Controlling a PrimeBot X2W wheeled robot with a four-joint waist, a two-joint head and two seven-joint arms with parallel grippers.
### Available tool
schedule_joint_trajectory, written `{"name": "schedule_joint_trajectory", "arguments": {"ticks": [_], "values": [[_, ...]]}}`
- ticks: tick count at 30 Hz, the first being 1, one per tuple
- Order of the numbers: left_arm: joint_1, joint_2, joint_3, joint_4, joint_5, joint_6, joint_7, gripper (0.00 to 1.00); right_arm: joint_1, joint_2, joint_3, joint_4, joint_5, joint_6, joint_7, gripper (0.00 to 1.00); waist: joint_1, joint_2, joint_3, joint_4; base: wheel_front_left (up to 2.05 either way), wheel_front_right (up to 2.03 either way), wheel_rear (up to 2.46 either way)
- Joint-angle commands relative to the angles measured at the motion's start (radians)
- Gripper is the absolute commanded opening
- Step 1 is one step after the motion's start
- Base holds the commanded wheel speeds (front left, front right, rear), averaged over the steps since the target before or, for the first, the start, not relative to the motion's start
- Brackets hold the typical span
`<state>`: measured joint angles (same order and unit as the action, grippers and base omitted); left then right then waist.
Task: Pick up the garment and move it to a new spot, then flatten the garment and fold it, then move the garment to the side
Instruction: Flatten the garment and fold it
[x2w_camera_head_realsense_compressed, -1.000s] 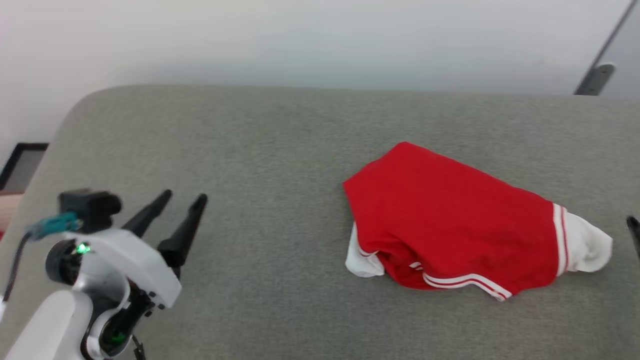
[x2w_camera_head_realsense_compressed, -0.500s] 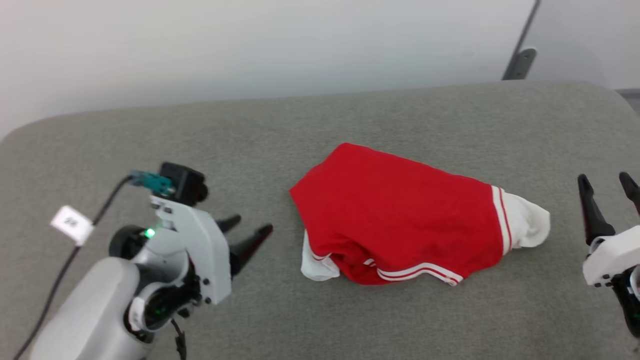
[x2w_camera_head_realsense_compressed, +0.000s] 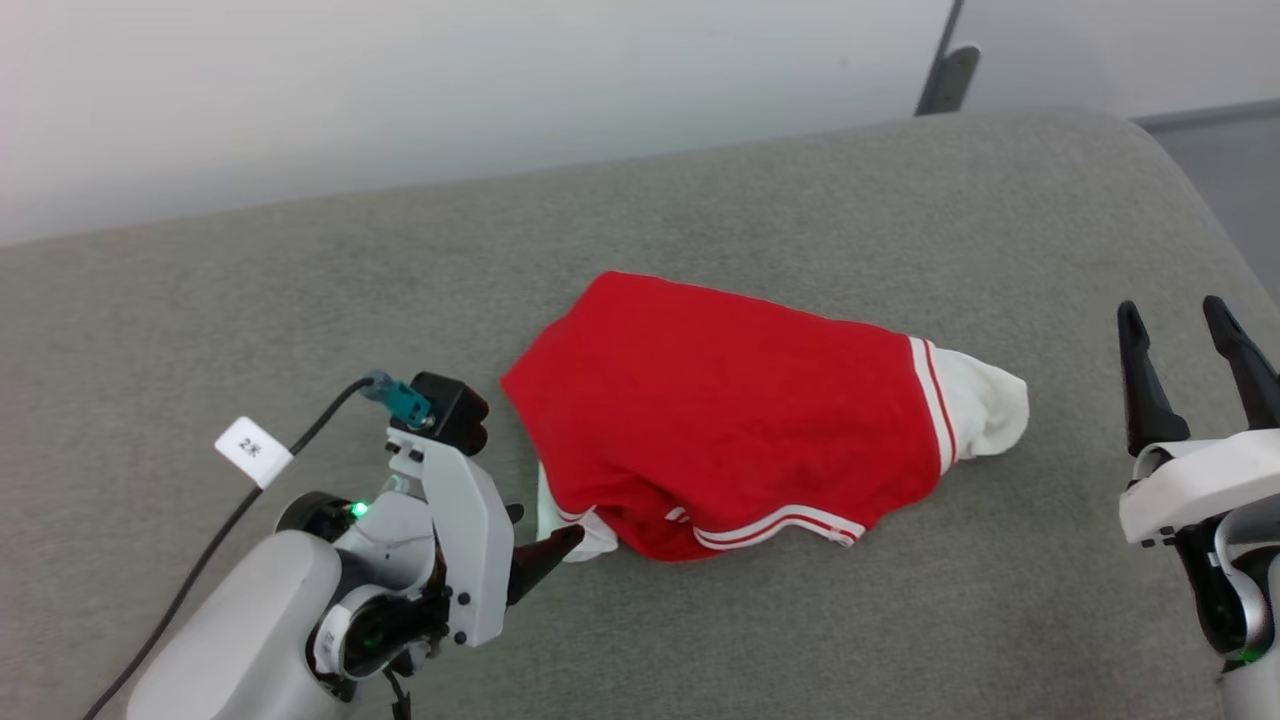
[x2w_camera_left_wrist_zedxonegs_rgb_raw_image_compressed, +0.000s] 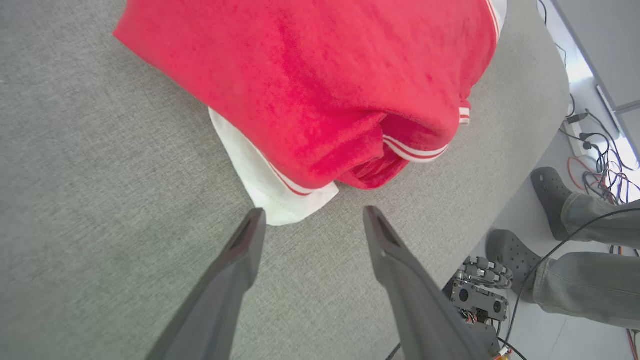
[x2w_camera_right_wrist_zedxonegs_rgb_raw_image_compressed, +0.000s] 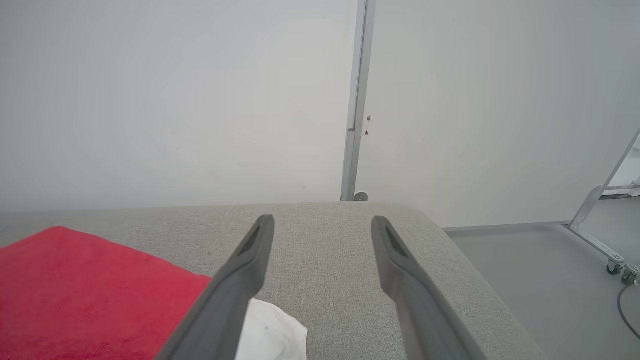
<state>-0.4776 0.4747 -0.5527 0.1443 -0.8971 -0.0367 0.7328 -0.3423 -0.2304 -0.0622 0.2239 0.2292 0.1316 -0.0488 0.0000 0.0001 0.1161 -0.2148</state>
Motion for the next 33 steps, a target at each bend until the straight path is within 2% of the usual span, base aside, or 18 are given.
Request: {"name": "schedule_joint_trajectory", "arguments": {"ticks": [1,14,15,17,18,25,33], "values": [[-0.009,-0.004,0.0,0.011,0.006,-0.006,-0.01,1.0,-0.012,0.01,0.001,-0.007,-0.007,-0.002,-0.006,1.0,0.0,-0.0001,0.032,-0.034,0.0,0.0,0.0],[-0.026,-0.026,-0.001,0.187,0.028,-0.026,-0.096,1.0,-0.036,0.042,0.01,0.022,-0.004,-0.002,-0.035,1.0,0.0,-0.0001,0.069,-0.085,0.0,0.0,0.0],[-0.029,-0.029,-0.002,0.207,0.029,-0.03,-0.104,0.87,-0.038,0.042,0.012,0.026,-0.003,-0.002,-0.035,1.0,0.0,-0.0001,0.069,-0.087,0.0,0.0,0.0],[-0.035,-0.029,-0.006,0.243,0.037,-0.038,-0.123,0.11,-0.043,0.041,0.016,0.032,-0.001,-0.002,-0.039,1.0,0.0,-0.0001,0.07,-0.089,0.0,0.0,0.0],[-0.036,-0.035,-0.002,0.263,0.028,-0.04,-0.124,0.0,-0.044,0.041,0.016,0.034,0.001,-0.002,-0.04,1.0,0.0,-0.0001,0.069,-0.089,0.0,0.0,0.0],[-0.058,-0.037,-0.003,0.338,0.016,-0.055,-0.133,0.0,-0.045,0.031,0.014,0.042,0.009,-0.002,-0.049,1.0,0.0,-0.0001,0.065,-0.081,0.0,0.0,0.0],[-0.094,0.015,0.027,0.34,0.019,-0.061,-0.157,0.0,-0.029,0.025,0.002,0.038,0.01,-0.002,-0.049,1.0,0.0,-0.0001,0.058,-0.048,0.0,0.0,0.0]]}}
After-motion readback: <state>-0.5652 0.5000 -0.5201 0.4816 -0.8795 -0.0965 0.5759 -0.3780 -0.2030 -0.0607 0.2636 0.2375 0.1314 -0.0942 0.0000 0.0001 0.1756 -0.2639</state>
